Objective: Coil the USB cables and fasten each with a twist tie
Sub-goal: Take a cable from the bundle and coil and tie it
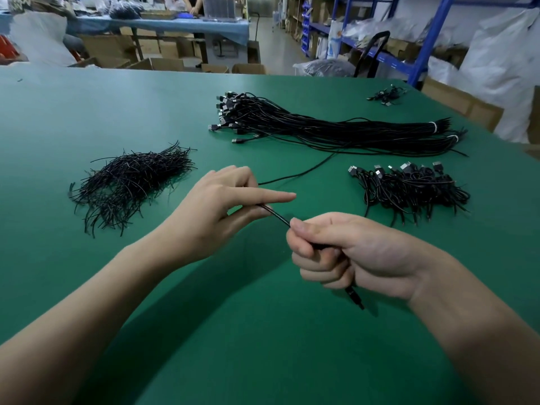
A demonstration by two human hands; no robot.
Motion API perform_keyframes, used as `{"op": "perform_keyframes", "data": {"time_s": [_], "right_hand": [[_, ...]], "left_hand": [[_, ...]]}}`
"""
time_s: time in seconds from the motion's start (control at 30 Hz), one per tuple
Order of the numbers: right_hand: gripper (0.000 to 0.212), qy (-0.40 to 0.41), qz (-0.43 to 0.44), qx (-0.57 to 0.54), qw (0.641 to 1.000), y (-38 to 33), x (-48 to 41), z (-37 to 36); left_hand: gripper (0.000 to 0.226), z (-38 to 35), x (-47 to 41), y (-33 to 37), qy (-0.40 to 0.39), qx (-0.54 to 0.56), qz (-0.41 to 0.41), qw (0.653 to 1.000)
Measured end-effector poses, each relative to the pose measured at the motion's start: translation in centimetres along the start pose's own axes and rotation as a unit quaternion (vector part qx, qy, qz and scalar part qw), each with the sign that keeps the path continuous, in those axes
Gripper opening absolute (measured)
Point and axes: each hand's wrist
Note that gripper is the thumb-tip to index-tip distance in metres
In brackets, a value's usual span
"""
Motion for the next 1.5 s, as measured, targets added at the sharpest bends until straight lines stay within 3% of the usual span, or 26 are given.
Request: {"op": "perform_keyframes", "data": {"time_s": [0.17,0.37,0.5,0.6,0.7,0.8,0.97,1.17,1.37,1.5], "right_hand": [[0.029,0.046,0.141,-0.163,0.975,-1.5,-1.1,-1.2],[0.025,0.218,0.282,-0.209,0.91,-2.9,-3.9,-2.0],[0.028,0.32,0.298,-0.055,0.898,-1.0,-5.6,-1.9],[0.03,0.373,0.291,0.106,0.875,0.4,-6.0,-1.3],[0.031,0.383,0.264,0.323,0.824,1.4,-5.6,-0.3],[0.03,0.356,0.254,0.403,0.804,2.2,-5.3,-0.2],[0.032,0.238,0.197,0.426,0.85,2.3,-4.7,-0.6],[0.046,0.131,0.131,0.384,0.905,2.4,-3.1,-1.1],[0.033,0.006,0.113,0.142,0.983,1.7,-2.2,-1.7],[0.029,0.002,0.181,-0.05,0.982,1.0,-2.5,-2.5]], "left_hand": [[0.024,-2.6,2.1,1.0,-0.026,0.116,0.057,0.991],[0.013,-4.1,3.1,2.7,-0.054,0.13,0.089,0.986],[0.014,-3.9,3.3,2.9,-0.037,0.087,0.082,0.992],[0.031,-3.5,3.4,2.6,-0.032,0.012,0.084,0.996],[0.031,-2.8,3.3,2.3,-0.003,0.007,0.082,0.997],[0.033,-2.5,3.2,2.1,0.032,0.0,0.07,0.997],[0.021,-1.5,2.9,1.3,0.088,0.023,0.056,0.994],[0.034,-0.3,2.5,0.7,0.149,0.044,0.062,0.986],[0.034,-0.8,2.6,1.1,0.12,0.212,0.133,0.961],[0.028,-2.1,2.5,1.5,0.072,0.322,0.14,0.934]]}}
Point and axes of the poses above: each hand's wrist, its own x-axis away from the middle knuckle, its own z-axis out of the back of the hand, y = z × x, and after that the axes turned 13 degrees about z, right-handed
